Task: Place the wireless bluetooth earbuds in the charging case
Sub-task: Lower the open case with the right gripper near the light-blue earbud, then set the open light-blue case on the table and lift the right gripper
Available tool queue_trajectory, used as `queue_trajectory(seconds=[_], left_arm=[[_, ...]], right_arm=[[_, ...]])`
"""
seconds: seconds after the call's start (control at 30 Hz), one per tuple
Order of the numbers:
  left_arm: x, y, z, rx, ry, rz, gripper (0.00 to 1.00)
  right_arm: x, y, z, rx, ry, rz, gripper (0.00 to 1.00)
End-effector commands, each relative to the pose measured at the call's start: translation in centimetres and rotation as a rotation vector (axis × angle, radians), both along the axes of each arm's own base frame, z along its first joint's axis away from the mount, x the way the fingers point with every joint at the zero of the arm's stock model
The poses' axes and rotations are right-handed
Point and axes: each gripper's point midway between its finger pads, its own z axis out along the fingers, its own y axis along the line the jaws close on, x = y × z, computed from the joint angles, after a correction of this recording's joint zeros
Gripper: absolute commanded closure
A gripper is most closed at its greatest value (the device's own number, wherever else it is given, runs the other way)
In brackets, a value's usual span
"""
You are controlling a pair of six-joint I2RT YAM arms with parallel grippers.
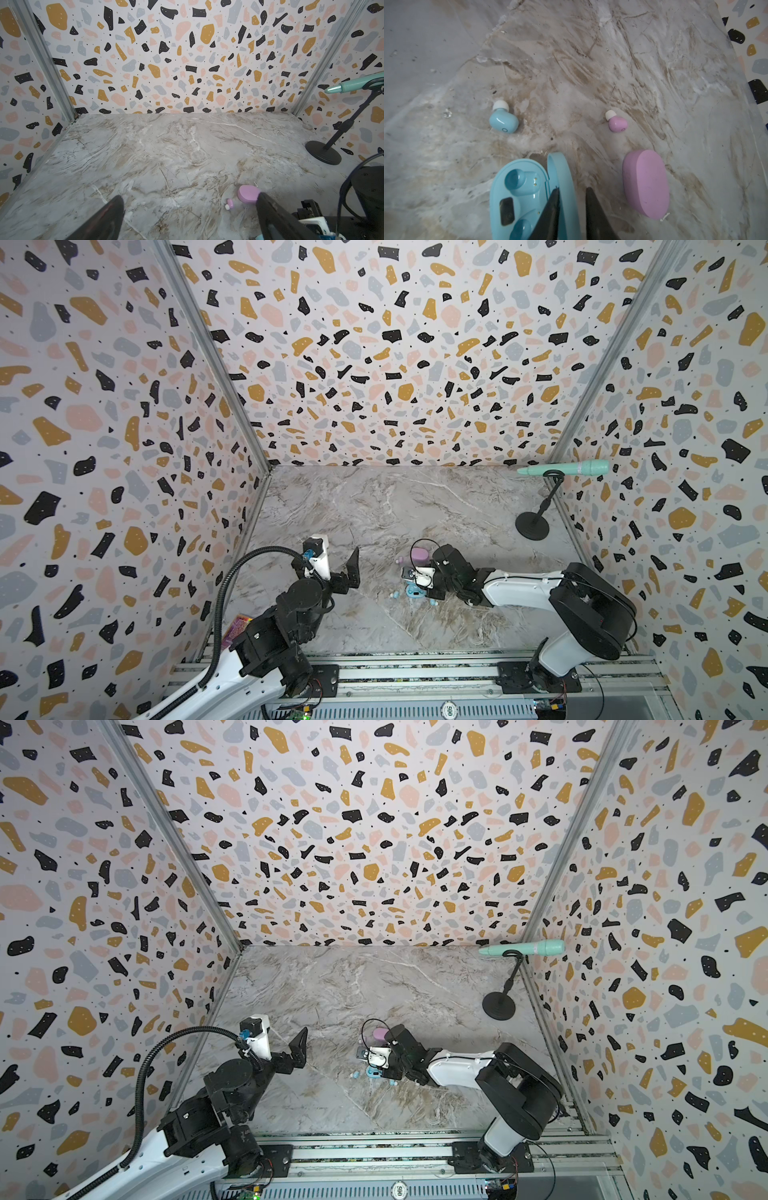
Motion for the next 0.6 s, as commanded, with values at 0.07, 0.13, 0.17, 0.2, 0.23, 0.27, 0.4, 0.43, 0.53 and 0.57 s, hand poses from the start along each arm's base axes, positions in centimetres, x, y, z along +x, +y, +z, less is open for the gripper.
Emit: queue_trajectory(seconds=[0.07, 0.13, 0.17, 0.2, 0.23, 0.27, 0.4, 0.43, 0.53, 0.57], left_arm=[[0.1, -0.1, 0.5, -0.016, -0.026, -0.004, 0.00], [0.1, -0.1, 0.5, -0.016, -0.026, -0.004, 0.00], [0.1, -0.1, 0.5, -0.014, -0.026, -0.005, 0.00], [0.1, -0.1, 0.5, -0.016, -0.026, -0.004, 0.00], [0.1, -0.1, 0.4, -0.014, -0.025, -0.005, 0.00], [0.1, -0.1, 0.5, -0.015, -0.026, -0.004, 0.00], [0.1, -0.2, 0.4, -0.013, -0.024, -0.004, 0.00], [0.1, -0.2, 0.4, -0.013, -0.024, -0.005, 0.00], [0.1, -0.2, 0.4, -0.012, -0.023, -0.006, 0.00], [0.1, -0.2, 0.4, -0.011, -0.023, -0.006, 0.00]], right_arm=[[0.2, 0.5, 1.2, 0.026, -0.013, -0.006, 0.73], [0.2, 0.4, 1.3, 0.028, -0.016, -0.008, 0.72], [0.2, 0.5, 1.5, 0.031, -0.019, -0.009, 0.72], [0.3, 0.4, 1.6, 0.032, -0.022, -0.010, 0.72], [0.3, 0.4, 1.7, 0.034, -0.024, -0.012, 0.72], [0.4, 0.4, 1.8, 0.037, -0.027, -0.015, 0.72], [0.4, 0.4, 2.1, 0.041, -0.033, -0.014, 0.71], [0.4, 0.4, 2.2, 0.042, -0.032, -0.015, 0.71], [0.4, 0.4, 2.4, 0.045, -0.034, -0.018, 0.71], [0.4, 0.4, 2.5, 0.046, -0.039, -0.019, 0.71]])
